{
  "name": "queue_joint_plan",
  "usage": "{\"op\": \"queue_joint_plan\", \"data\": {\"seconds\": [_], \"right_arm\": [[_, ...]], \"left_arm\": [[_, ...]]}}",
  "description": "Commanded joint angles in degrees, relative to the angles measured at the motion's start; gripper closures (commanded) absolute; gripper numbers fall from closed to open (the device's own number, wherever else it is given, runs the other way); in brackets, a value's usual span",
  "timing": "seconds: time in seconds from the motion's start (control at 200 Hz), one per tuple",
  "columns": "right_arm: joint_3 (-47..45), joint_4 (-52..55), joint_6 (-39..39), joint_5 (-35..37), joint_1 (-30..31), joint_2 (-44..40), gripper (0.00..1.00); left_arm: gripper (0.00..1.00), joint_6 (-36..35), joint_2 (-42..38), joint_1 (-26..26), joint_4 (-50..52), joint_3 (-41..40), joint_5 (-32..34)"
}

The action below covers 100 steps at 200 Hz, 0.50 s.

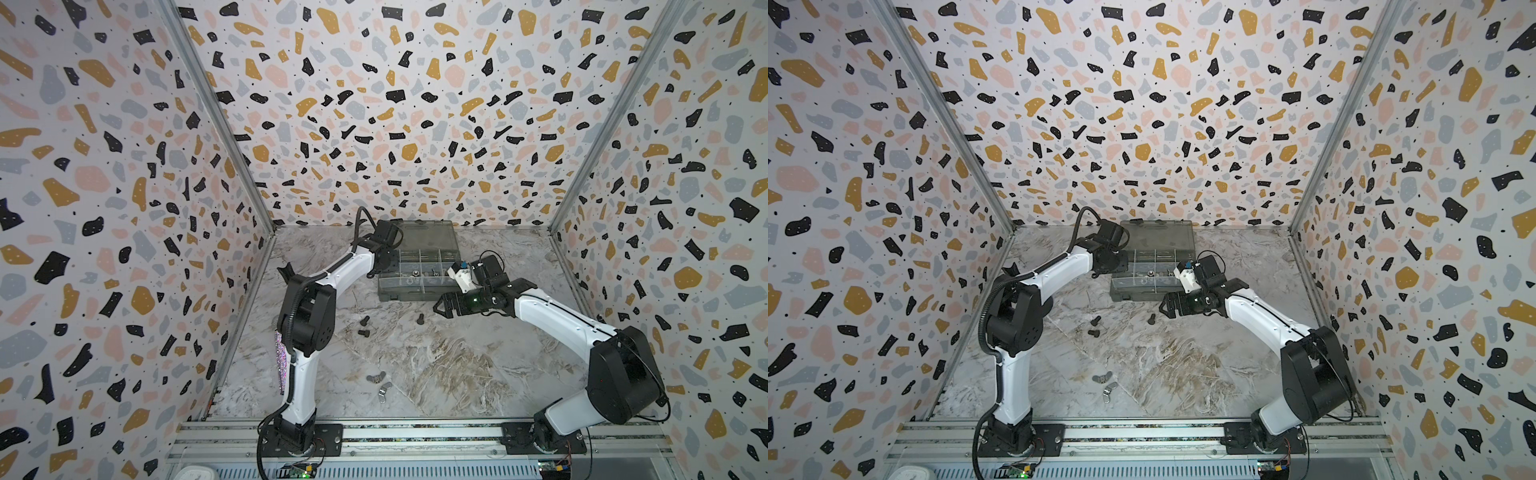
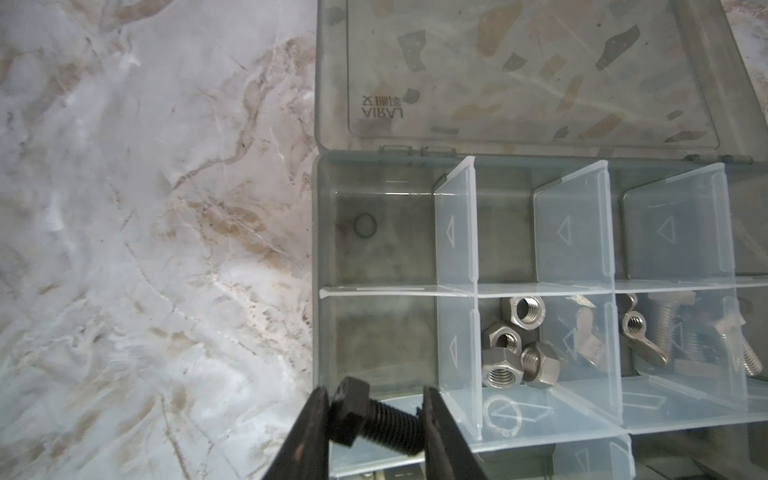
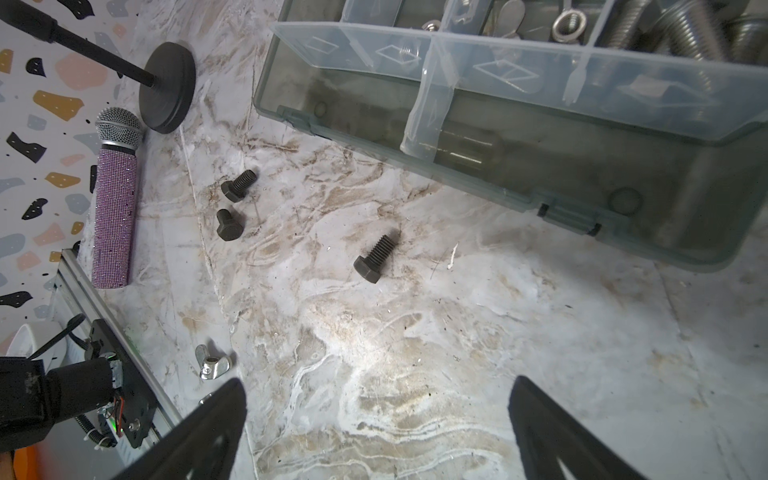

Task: Sort the screws and nuts into containers
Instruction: Place the screw into the container.

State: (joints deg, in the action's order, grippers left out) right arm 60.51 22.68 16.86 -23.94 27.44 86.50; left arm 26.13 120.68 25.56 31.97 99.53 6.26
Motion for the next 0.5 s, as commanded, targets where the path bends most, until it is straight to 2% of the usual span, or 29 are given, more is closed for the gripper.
{"op": "queue_joint_plan", "data": {"seconds": [0.0, 0.1, 0.295, 0.496], "right_arm": [[1.34, 1.35, -0.29, 0.21, -0.65, -1.47, 0.01], [1.44, 1.36, -0.53, 0.05, -1.06, -0.92, 0.01], [1.22, 1.23, -0.86, -0.05, -1.62, -0.55, 0.01], [1.48, 2.17, -1.38, 2.31, -1.69, -1.1, 0.01]], "left_arm": [[0.68, -0.27, 1.14, 0.28, 0.12, 2.11, -1.51], [0.64, -0.2, 2.24, 0.28, 0.05, 2.67, -1.69], [0.41, -0.38, 3.49, 0.3, 0.03, 4.1, -2.48], [0.41, -0.4, 0.58, 1.19, 1.16, 5.21, -2.01]]}}
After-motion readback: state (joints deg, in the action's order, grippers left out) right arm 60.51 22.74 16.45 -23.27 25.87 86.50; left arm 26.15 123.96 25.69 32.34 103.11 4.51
